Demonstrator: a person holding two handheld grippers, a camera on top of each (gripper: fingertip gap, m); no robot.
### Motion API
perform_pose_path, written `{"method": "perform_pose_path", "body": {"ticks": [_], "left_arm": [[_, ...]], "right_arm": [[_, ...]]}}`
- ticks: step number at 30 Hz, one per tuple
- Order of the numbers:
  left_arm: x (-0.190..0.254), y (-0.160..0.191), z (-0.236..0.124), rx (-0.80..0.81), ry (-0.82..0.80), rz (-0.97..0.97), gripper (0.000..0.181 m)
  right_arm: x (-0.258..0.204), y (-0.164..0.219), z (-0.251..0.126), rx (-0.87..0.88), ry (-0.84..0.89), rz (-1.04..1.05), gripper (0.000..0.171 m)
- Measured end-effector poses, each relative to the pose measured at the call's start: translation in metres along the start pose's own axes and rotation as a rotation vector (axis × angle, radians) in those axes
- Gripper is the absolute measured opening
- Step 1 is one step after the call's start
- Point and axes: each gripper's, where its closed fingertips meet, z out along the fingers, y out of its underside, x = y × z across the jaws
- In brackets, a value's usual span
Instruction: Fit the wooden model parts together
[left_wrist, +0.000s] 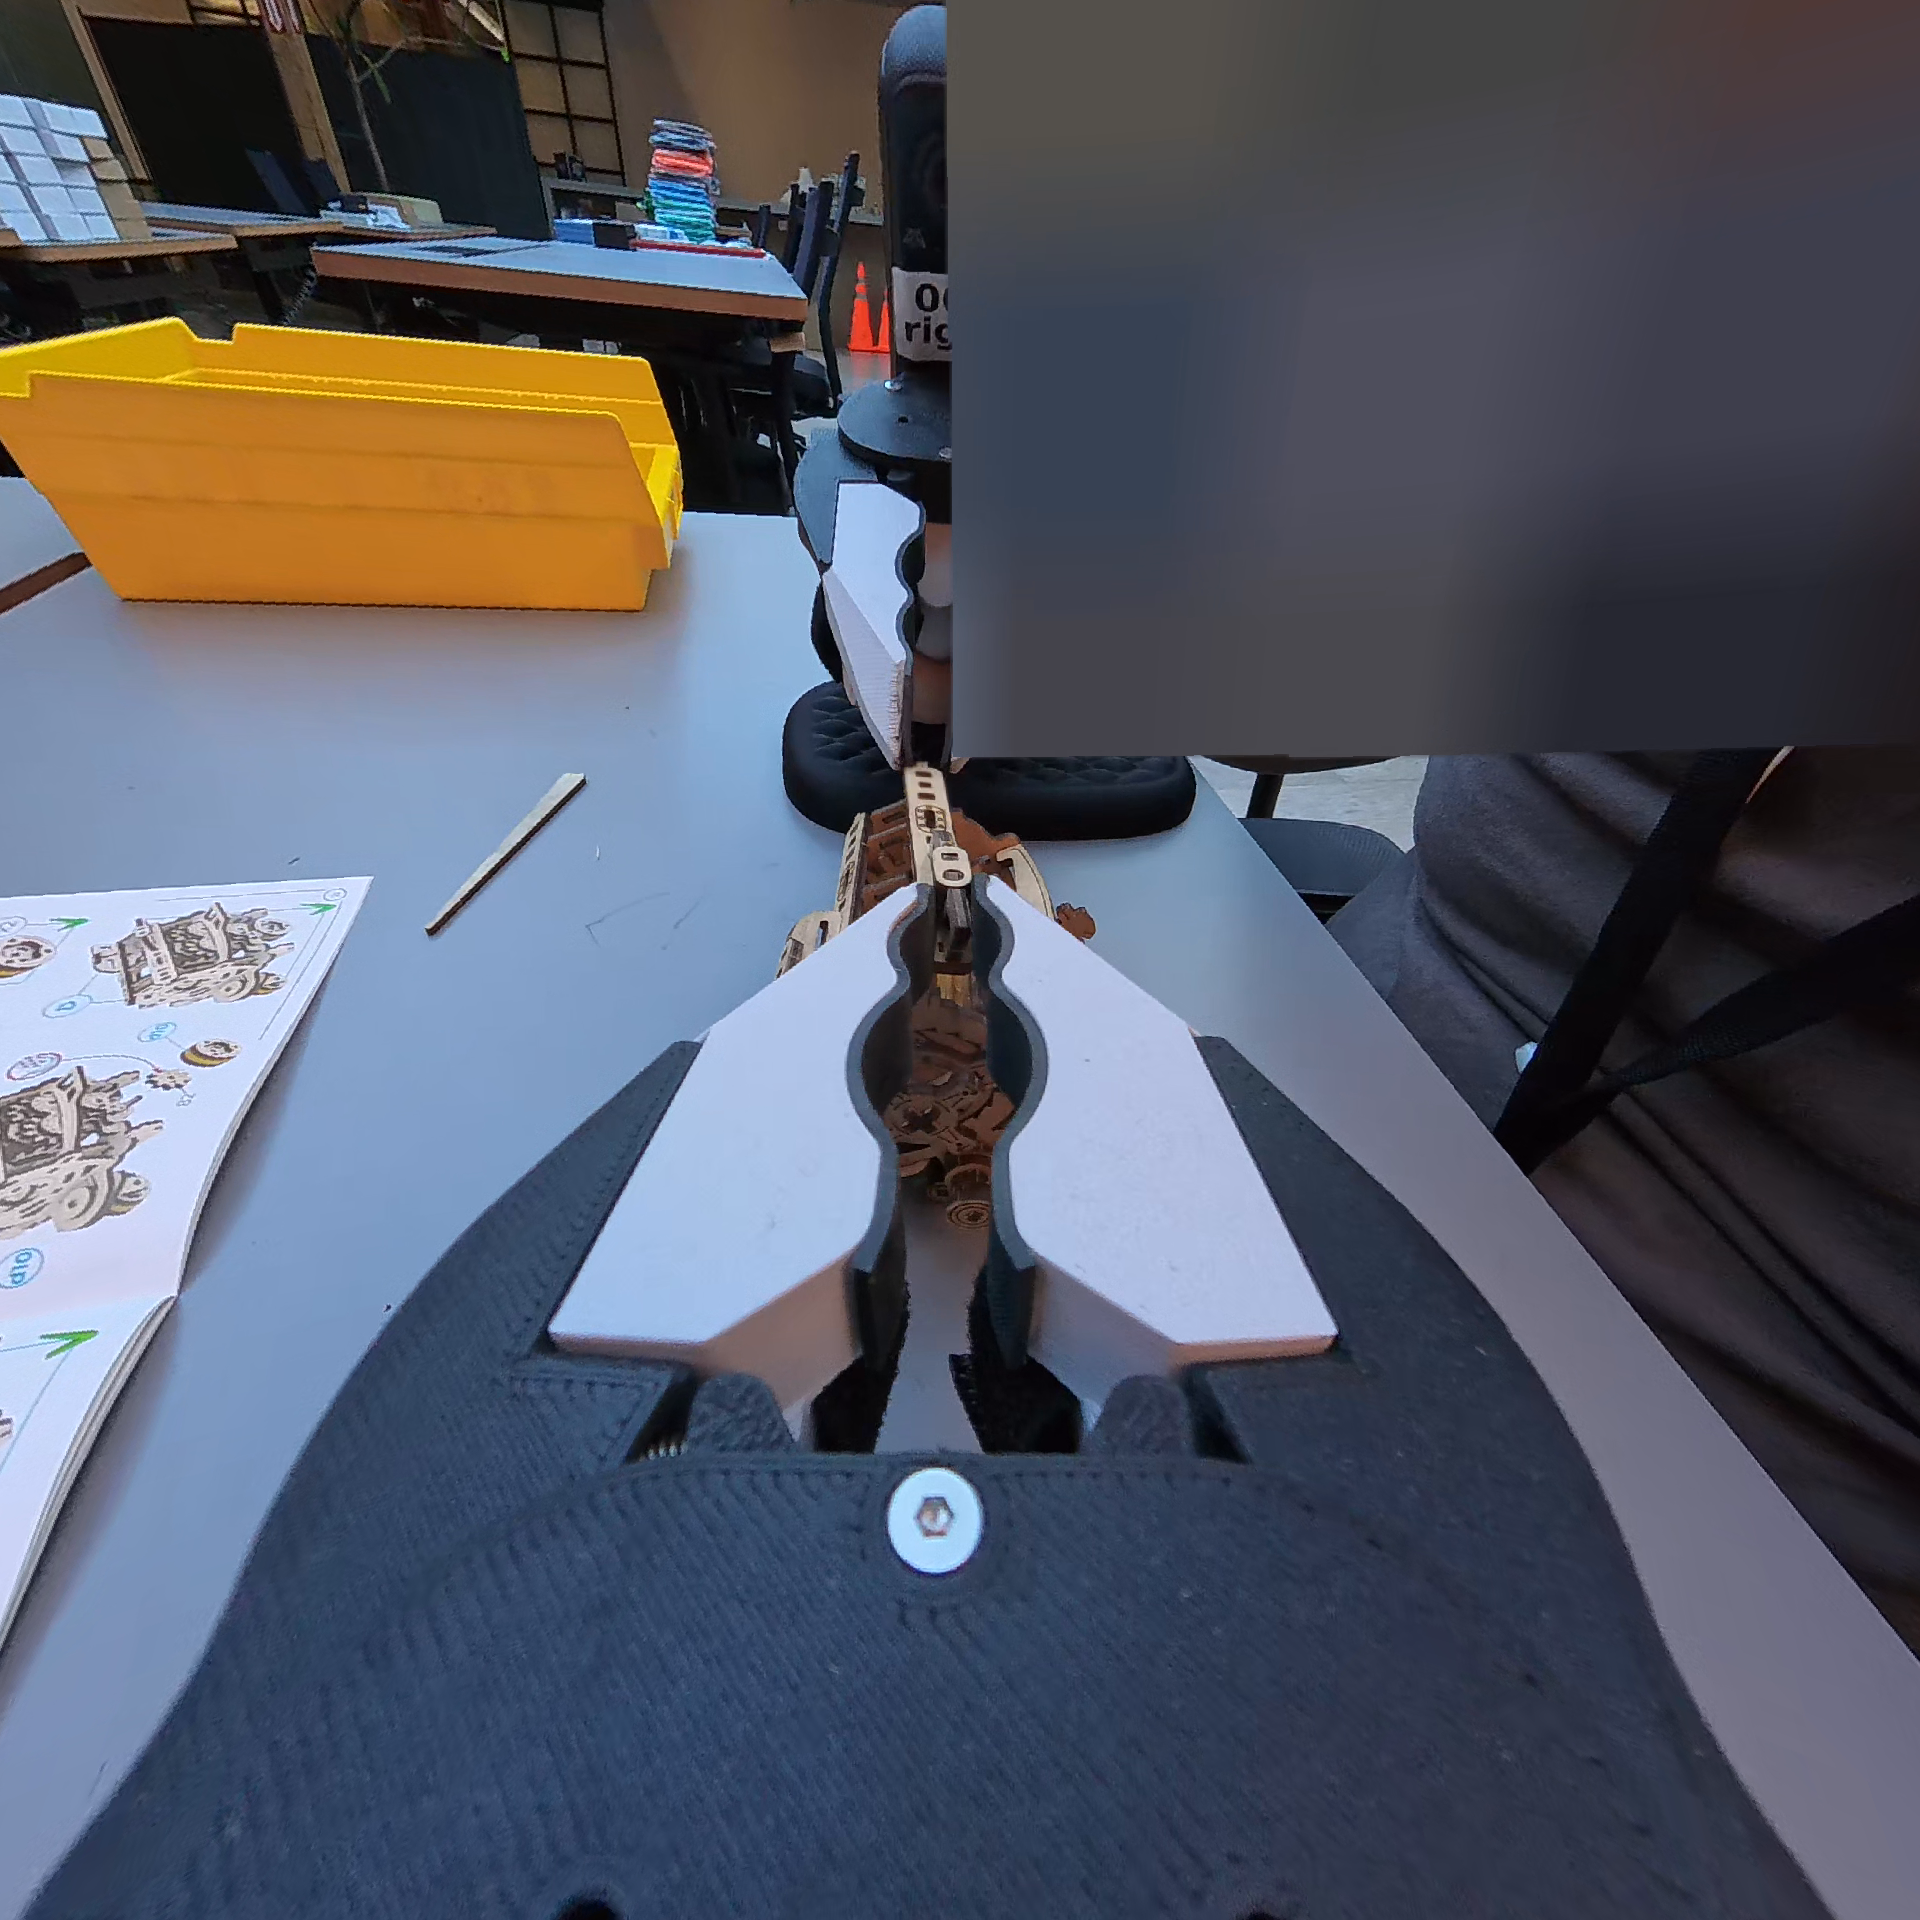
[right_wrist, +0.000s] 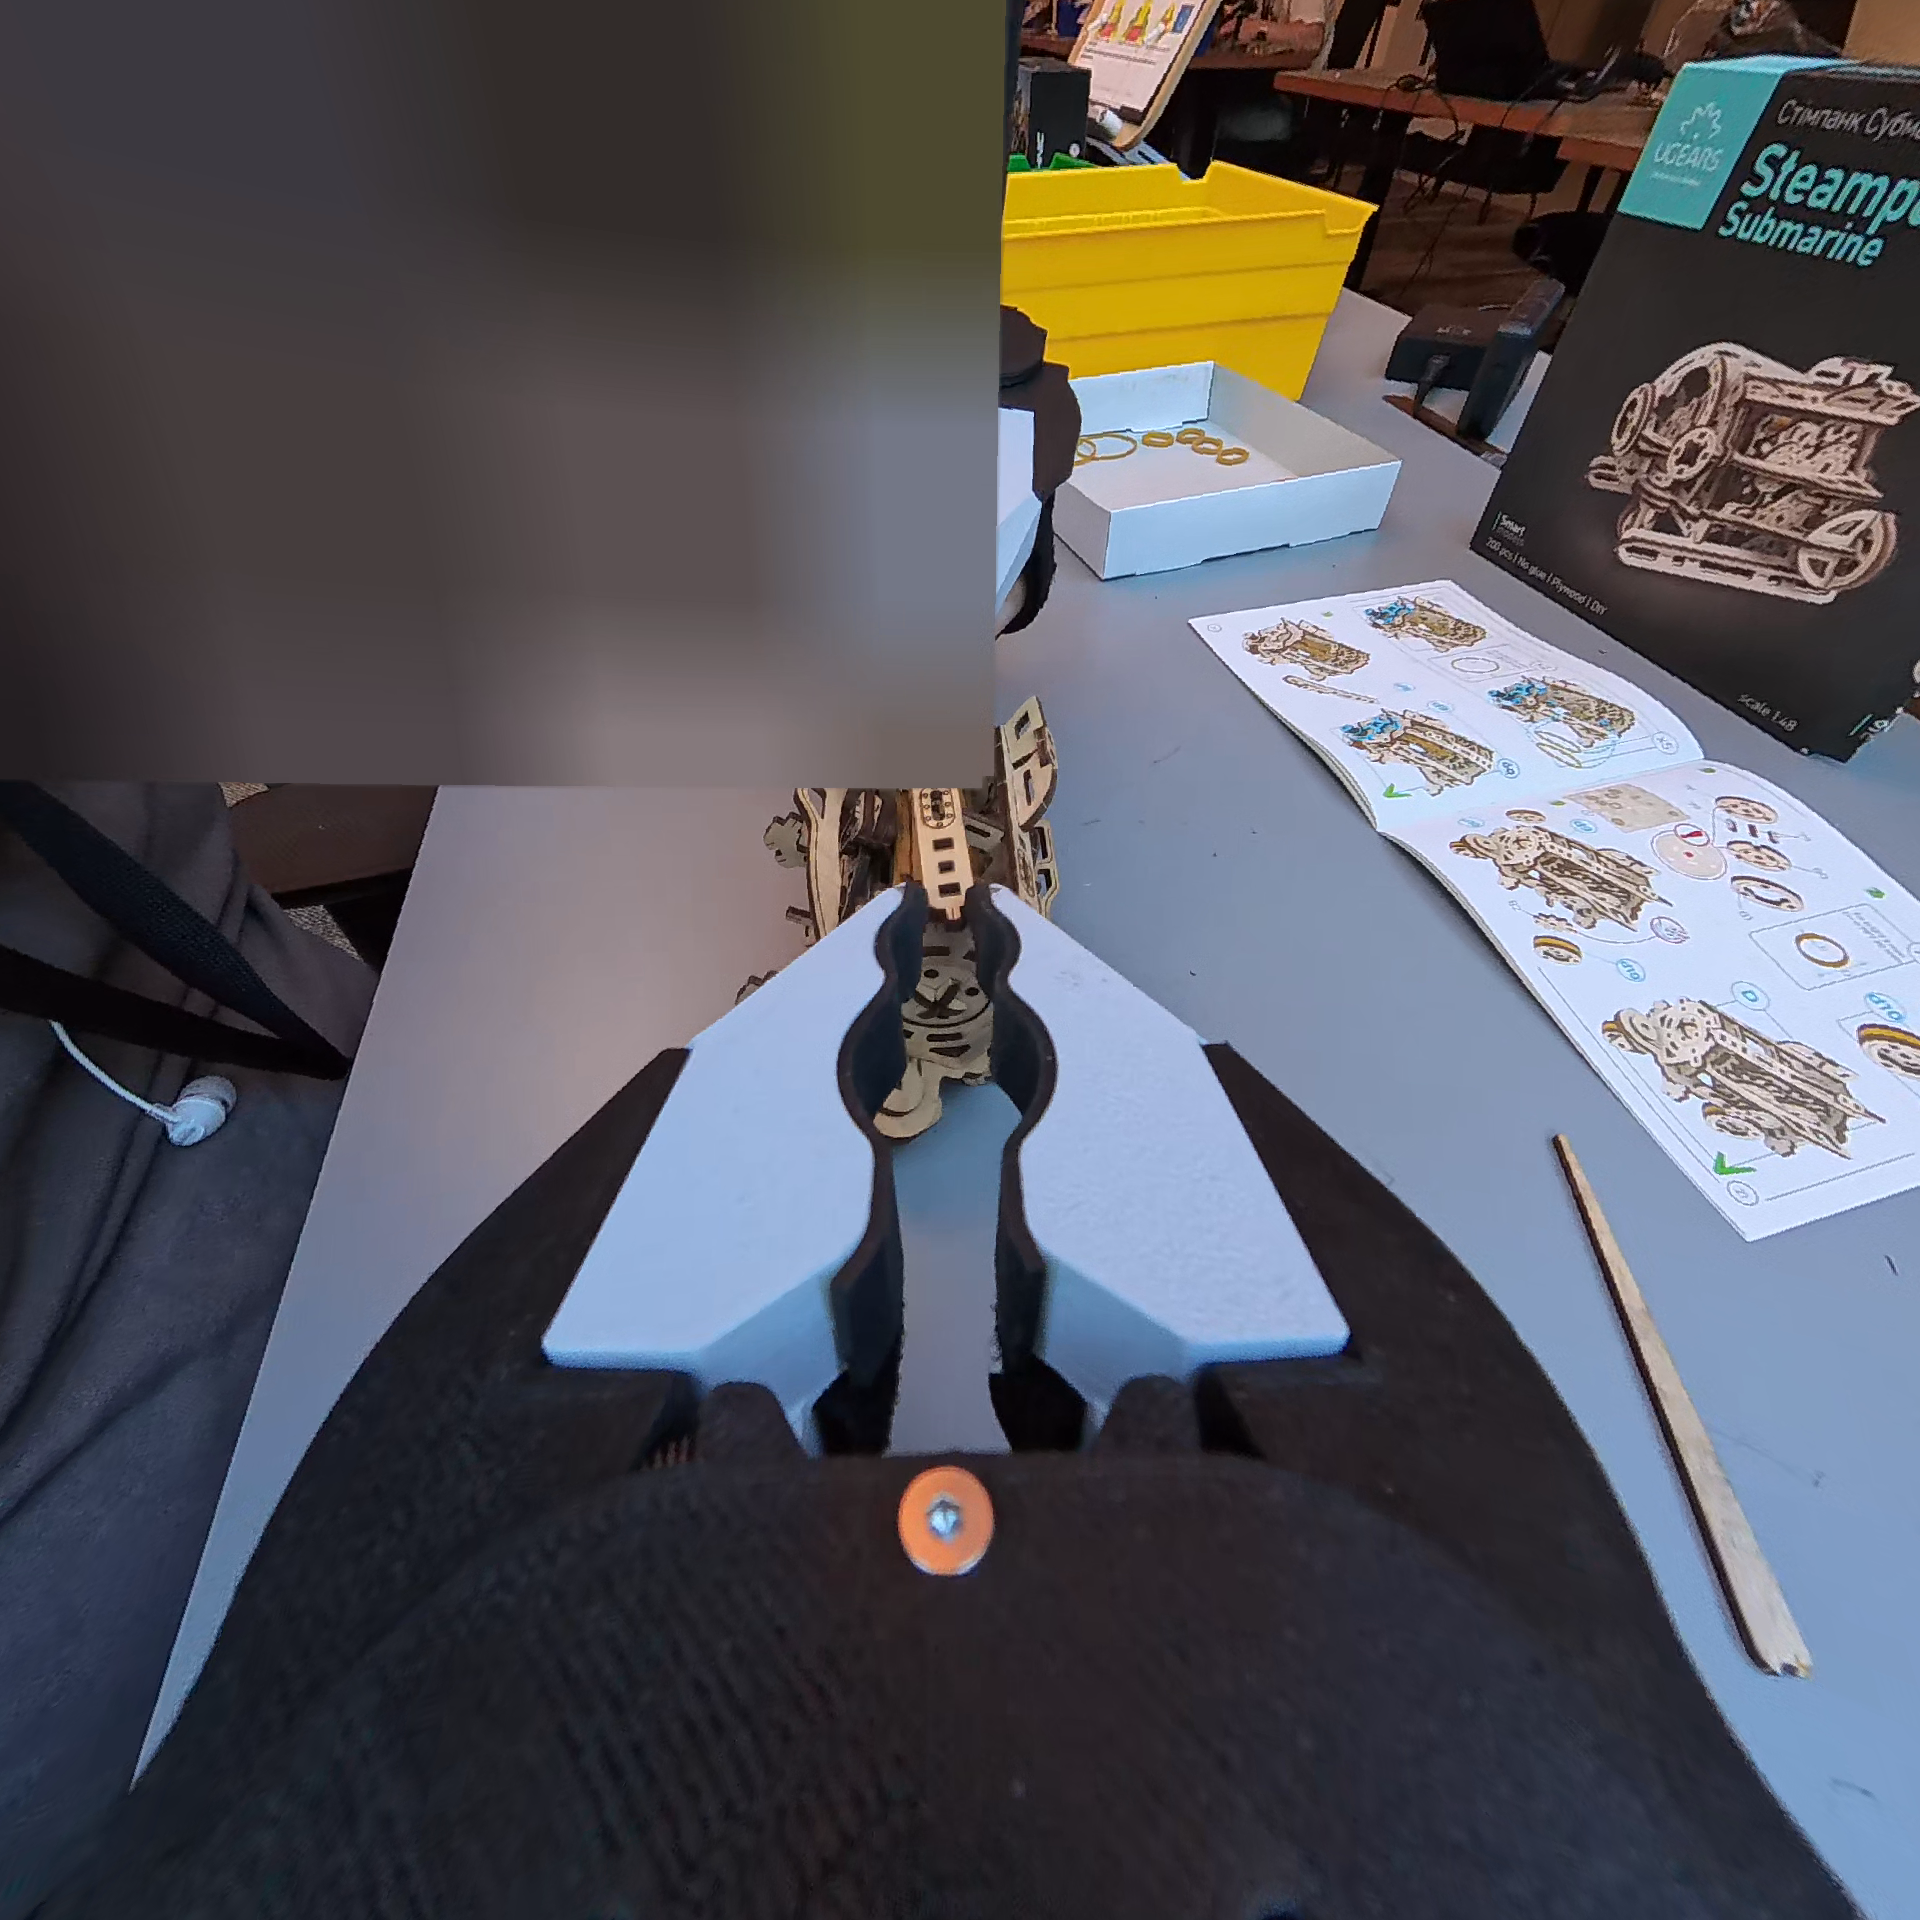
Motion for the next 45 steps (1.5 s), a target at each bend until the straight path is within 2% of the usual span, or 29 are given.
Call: {"method": "perform_pose_path", "body": {"ticks": [22,30,37,45], "left_arm": [[0.001,0.004,0.002,-0.019,-0.001,0.006,0.003],[-0.015,-0.023,-0.015,0.147,-0.020,-0.122,0.003],[-0.008,-0.017,-0.008,0.083,-0.036,-0.067,0.003],[-0.006,-0.005,-0.002,0.028,-0.014,-0.085,0.003]], "right_arm": [[-0.002,0.002,0.003,-0.003,0.006,-0.016,0.007],[0.008,-0.014,-0.008,0.099,0.049,0.006,0.007],[0.012,-0.014,-0.008,0.095,0.092,-0.024,0.007],[0.006,-0.014,-0.005,0.112,0.062,-0.008,0.011]]}}
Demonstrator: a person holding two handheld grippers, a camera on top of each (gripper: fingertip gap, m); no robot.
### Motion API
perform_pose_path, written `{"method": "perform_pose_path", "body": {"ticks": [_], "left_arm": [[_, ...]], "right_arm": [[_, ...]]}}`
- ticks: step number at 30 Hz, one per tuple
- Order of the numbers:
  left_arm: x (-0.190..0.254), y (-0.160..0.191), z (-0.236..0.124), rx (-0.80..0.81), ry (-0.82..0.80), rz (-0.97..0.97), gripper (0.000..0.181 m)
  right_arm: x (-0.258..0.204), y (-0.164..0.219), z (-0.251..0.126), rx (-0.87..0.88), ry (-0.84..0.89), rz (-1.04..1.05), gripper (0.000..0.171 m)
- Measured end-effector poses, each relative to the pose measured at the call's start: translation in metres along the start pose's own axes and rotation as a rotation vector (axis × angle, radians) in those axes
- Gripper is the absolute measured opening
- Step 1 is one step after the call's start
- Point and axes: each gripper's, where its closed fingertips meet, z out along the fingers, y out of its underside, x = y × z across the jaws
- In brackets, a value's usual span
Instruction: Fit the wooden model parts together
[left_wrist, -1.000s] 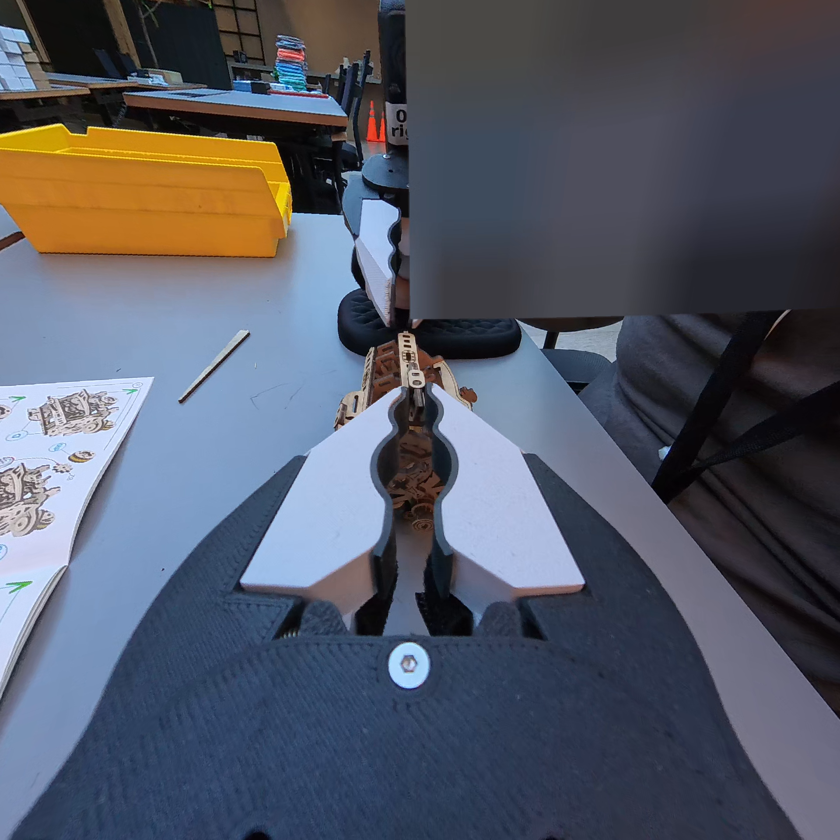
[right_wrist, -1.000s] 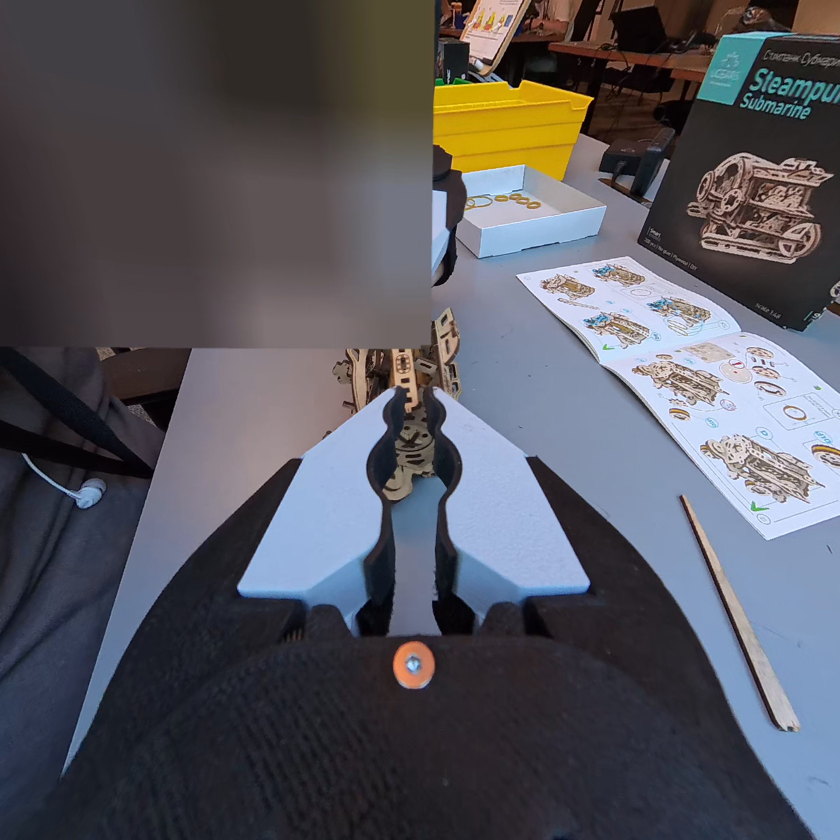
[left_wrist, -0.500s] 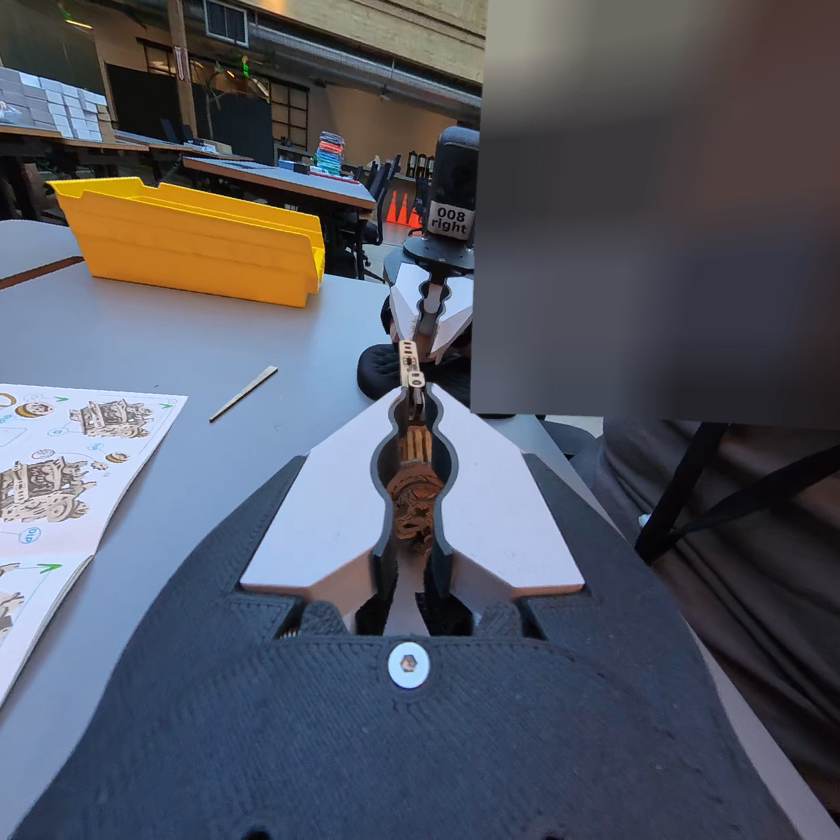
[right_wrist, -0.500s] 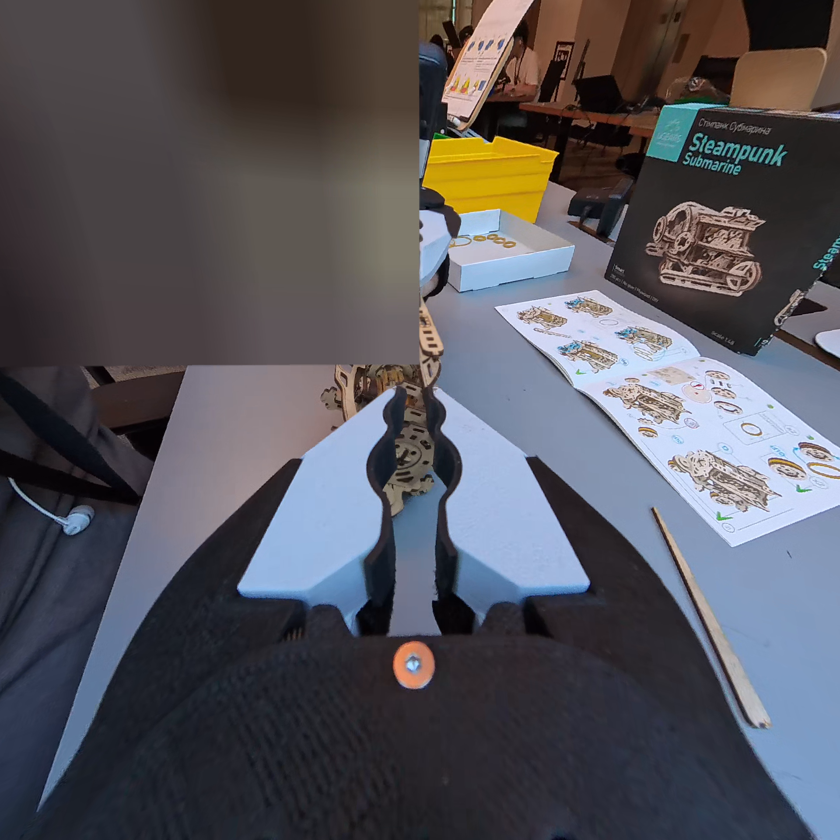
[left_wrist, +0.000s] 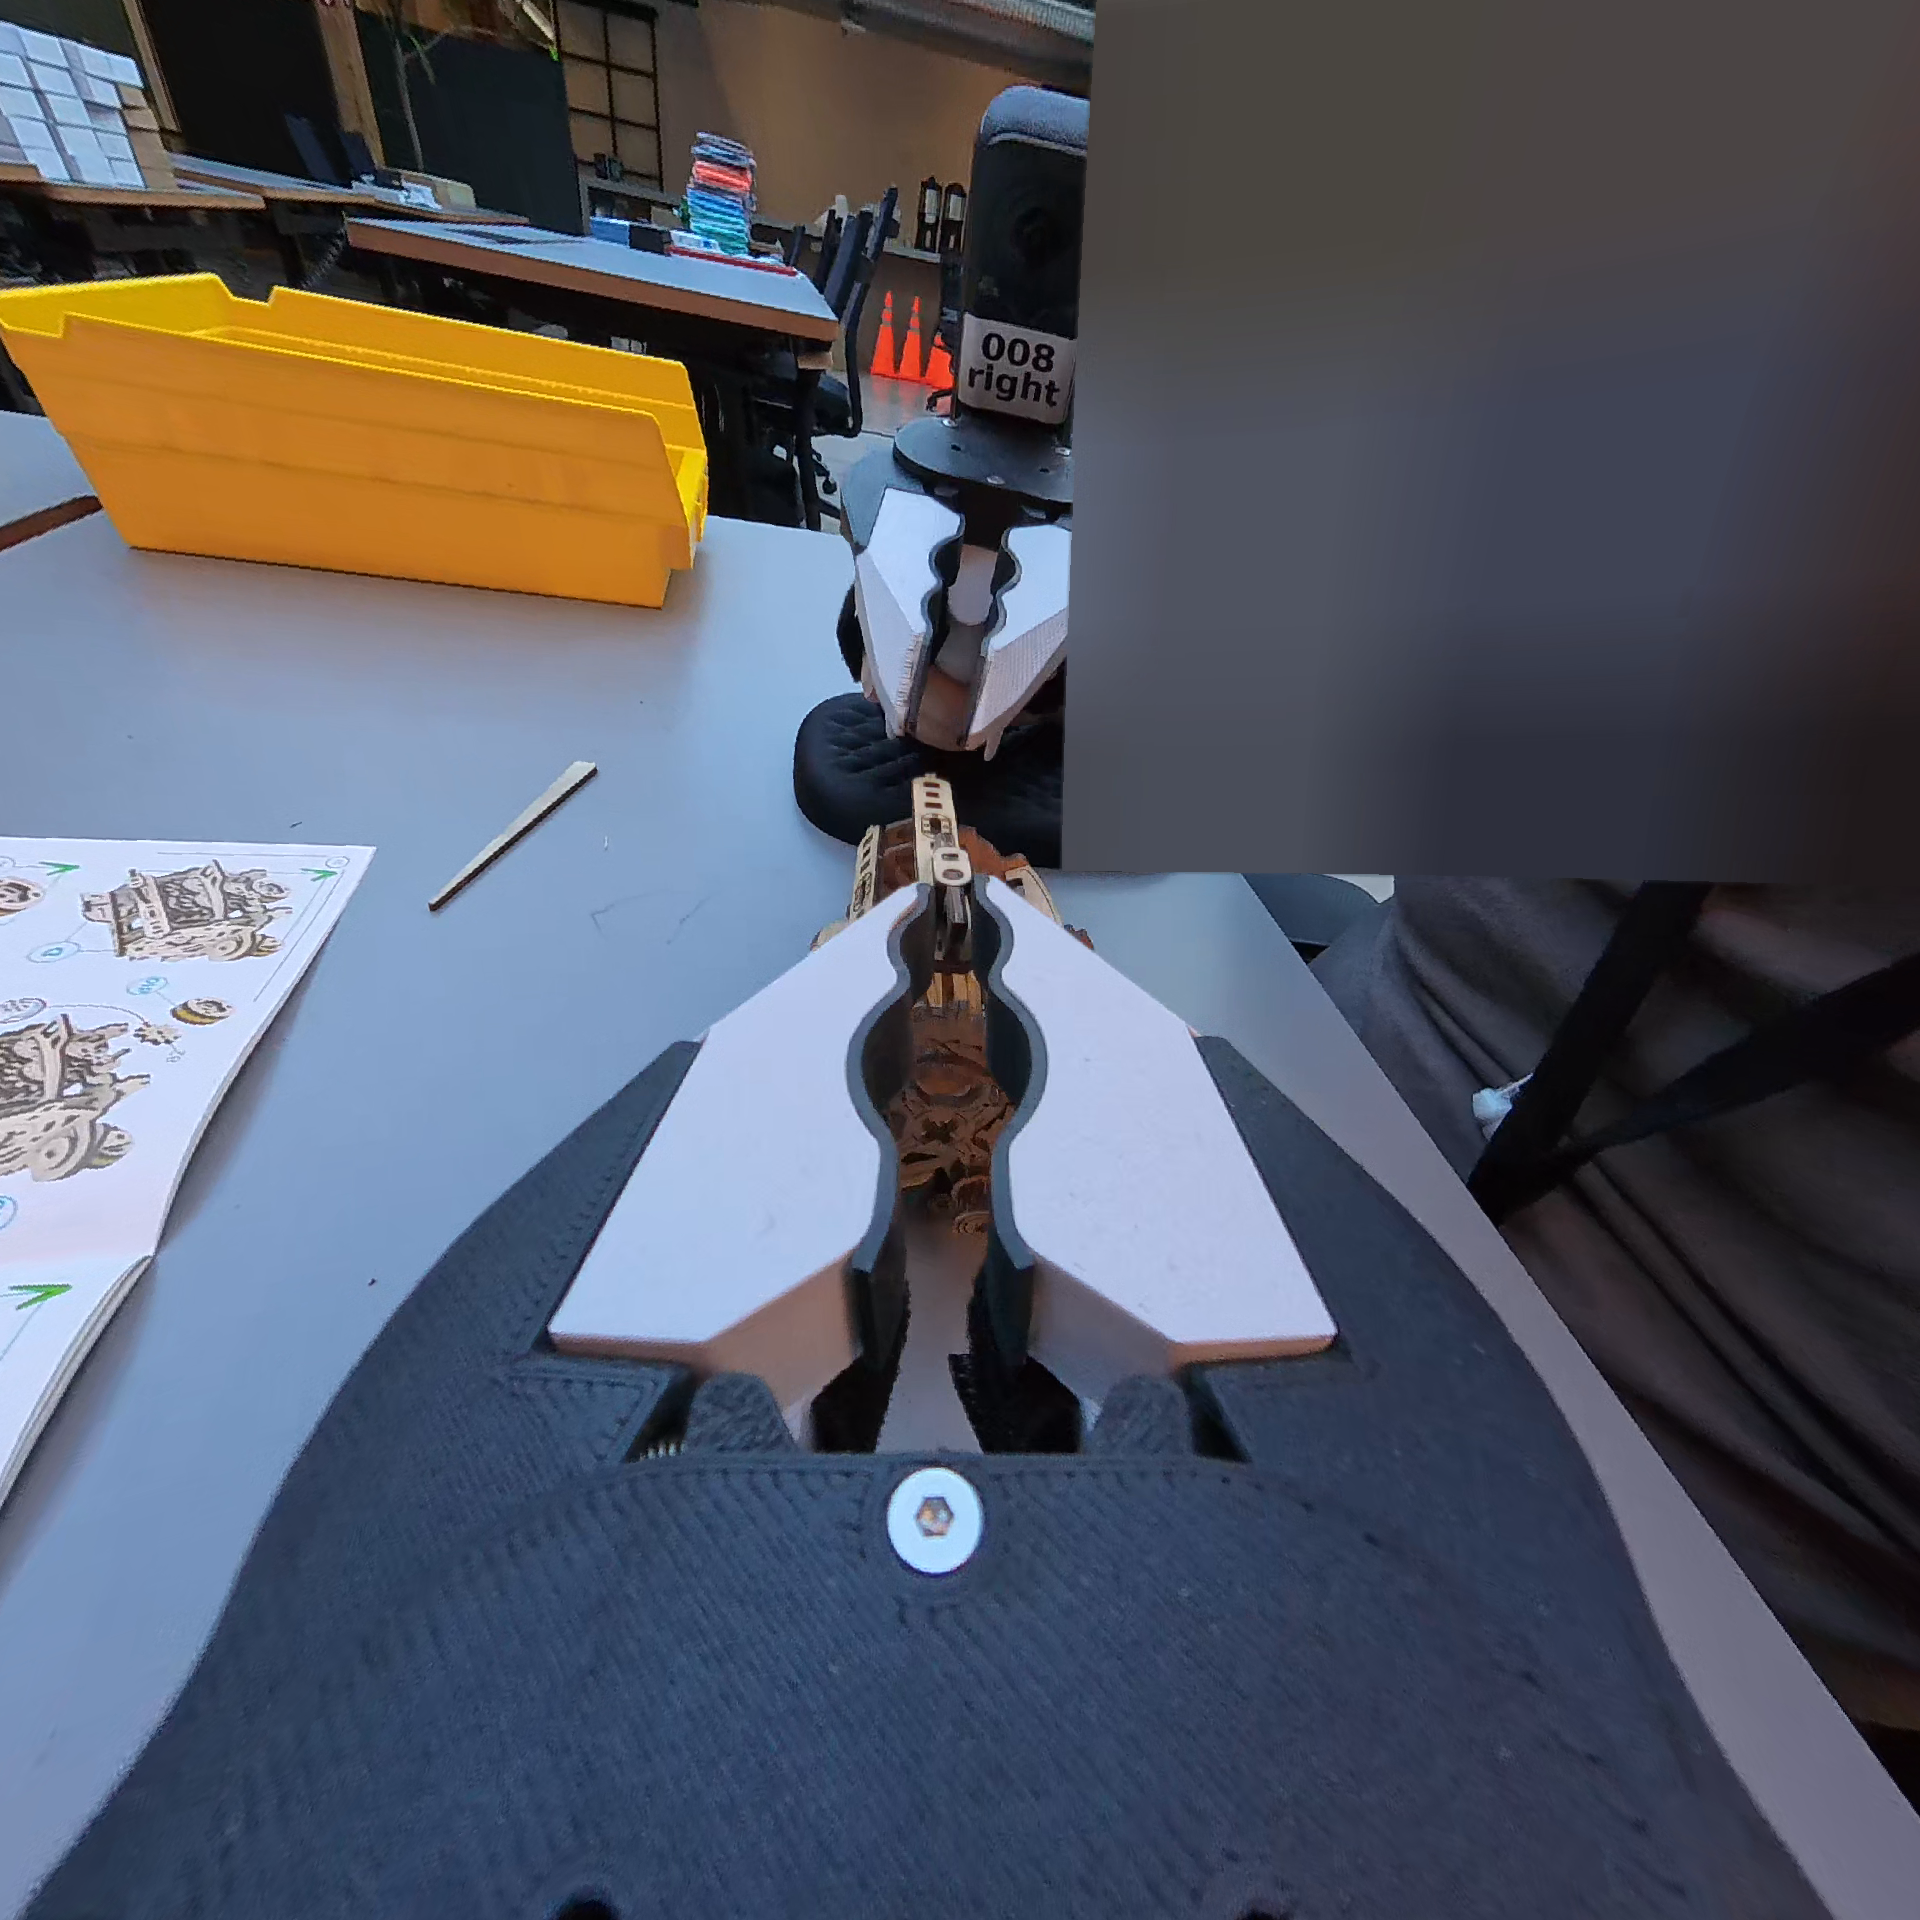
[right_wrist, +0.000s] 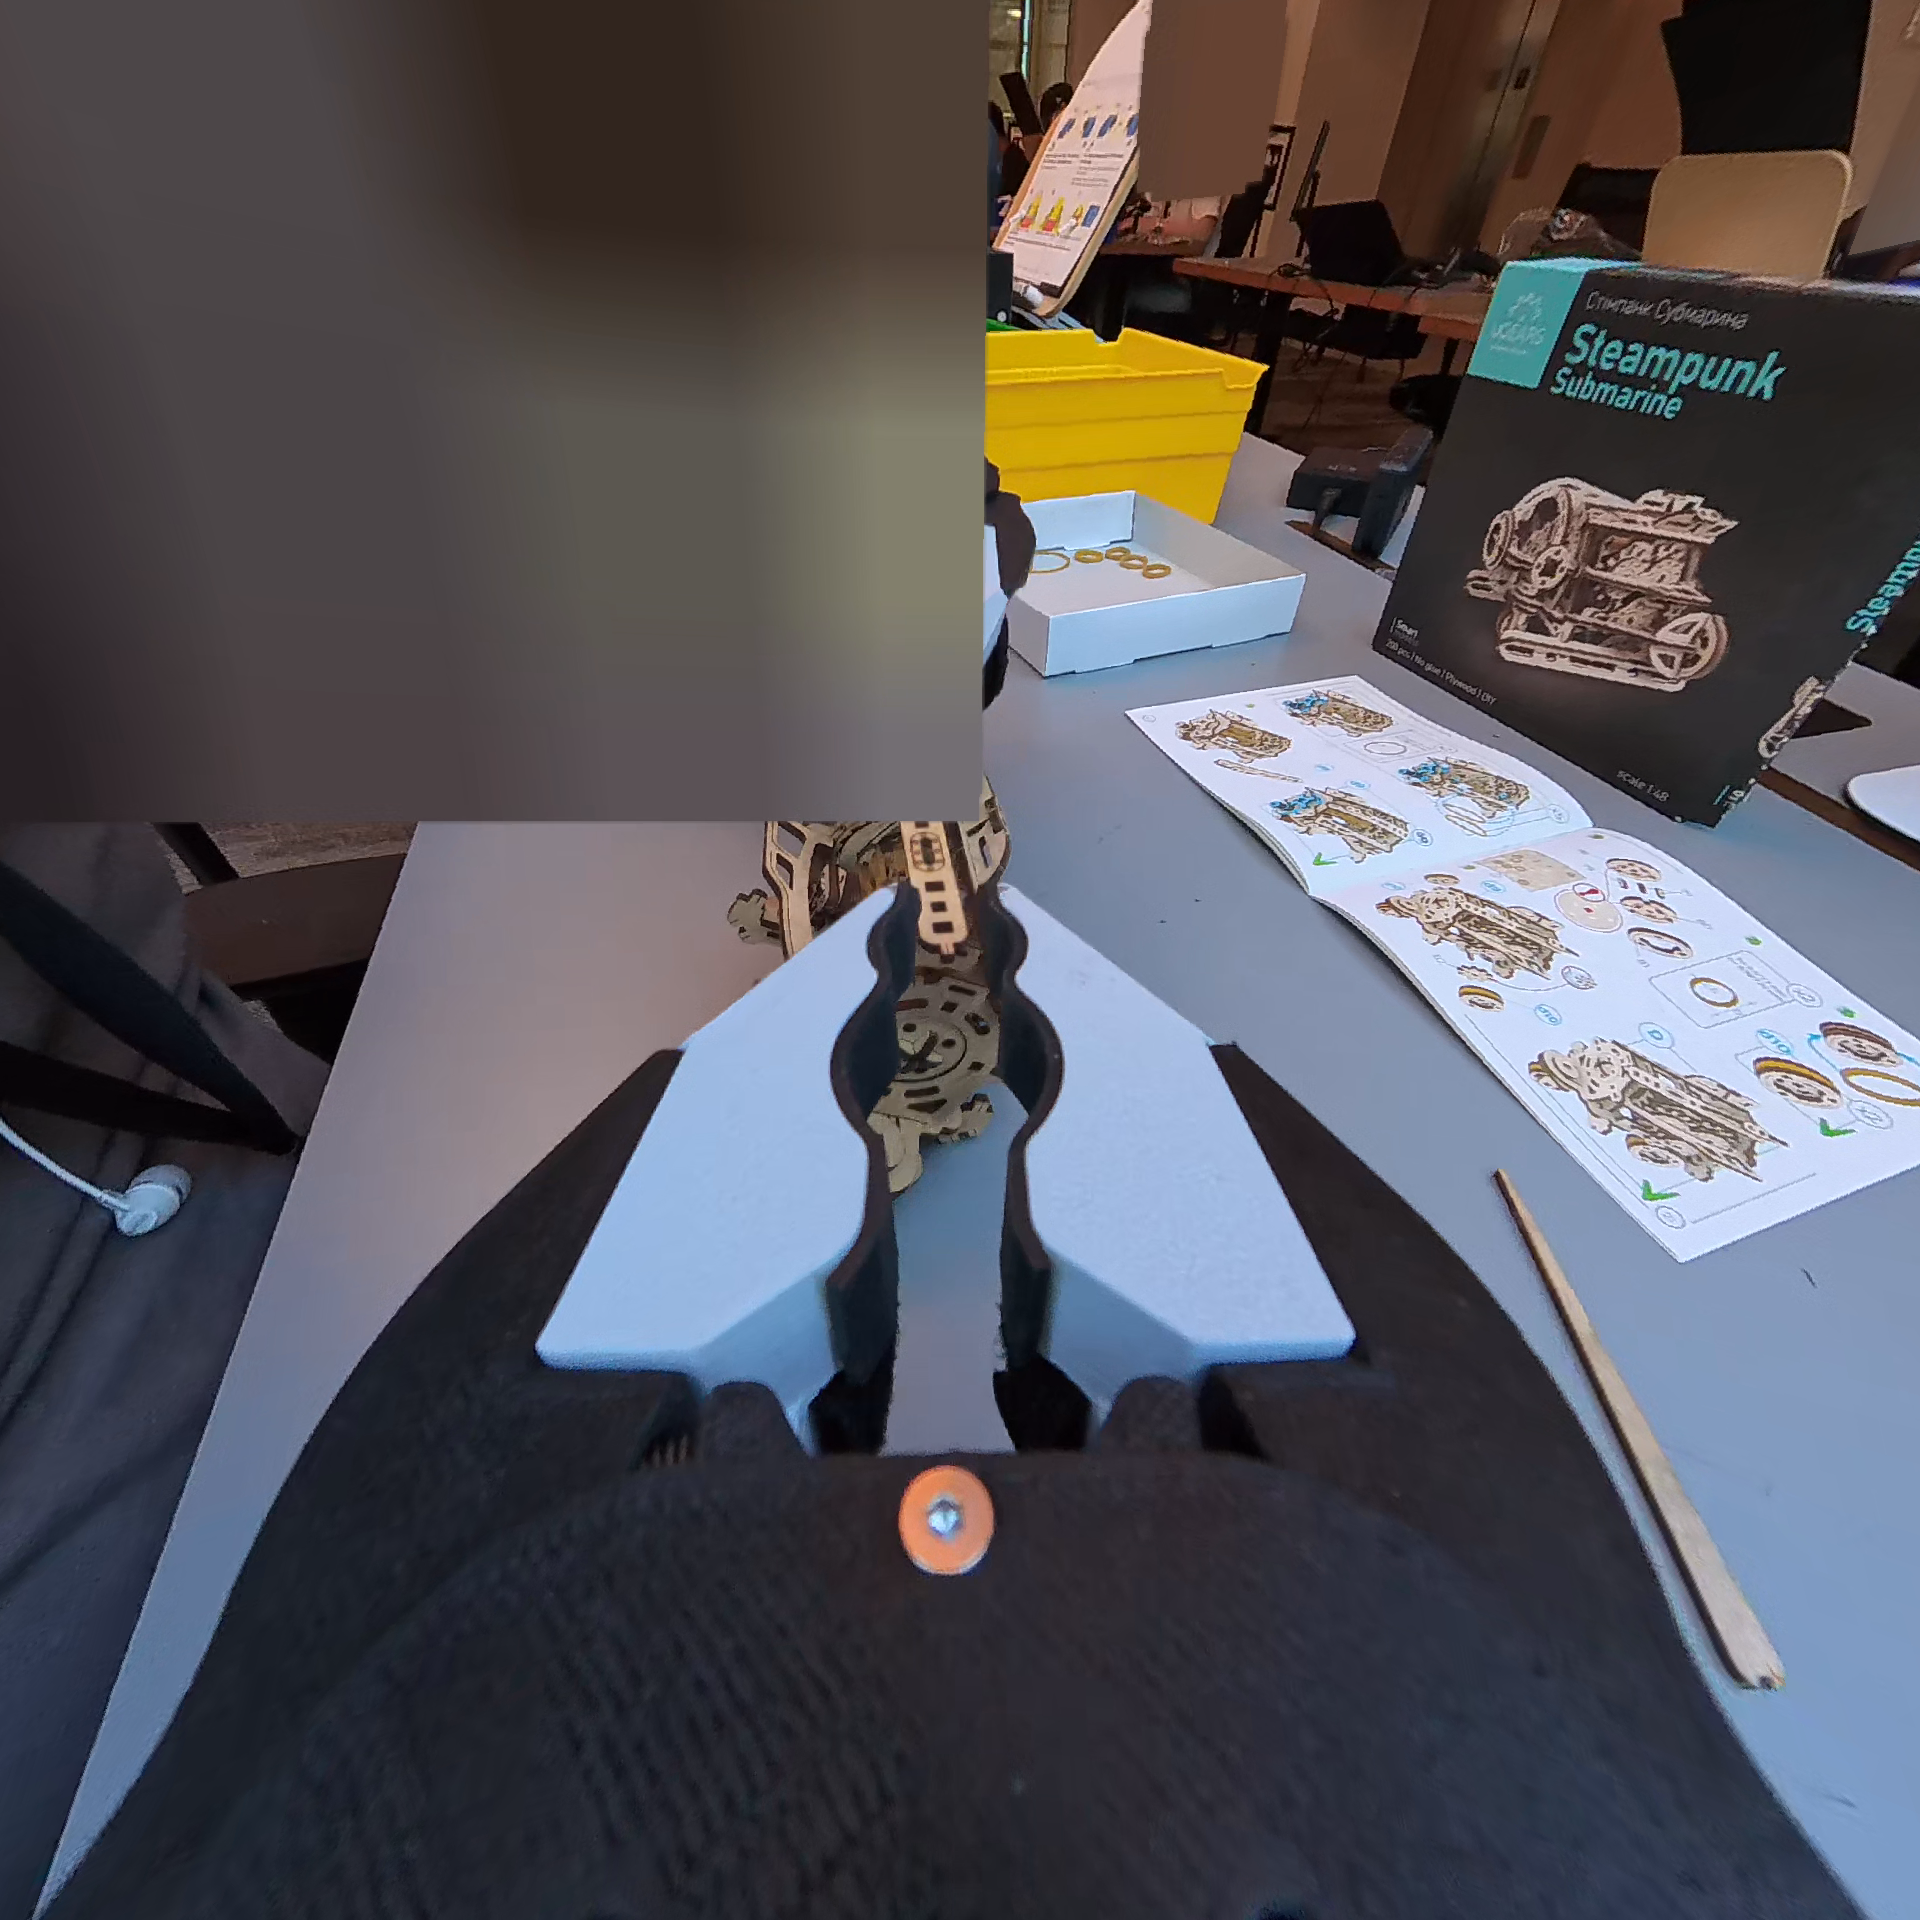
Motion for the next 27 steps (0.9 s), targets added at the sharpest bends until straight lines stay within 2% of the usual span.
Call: {"method": "perform_pose_path", "body": {"ticks": [17,27], "left_arm": [[0.003,0.011,0.004,-0.037,0.022,-0.004,0.003],[0.004,0.013,0.004,-0.049,0.021,0.006,0.003]], "right_arm": [[0.006,0.014,0.004,-0.063,0.028,0.050,0.007],[-0.003,0.016,0.006,-0.080,-0.025,0.059,0.001]]}}
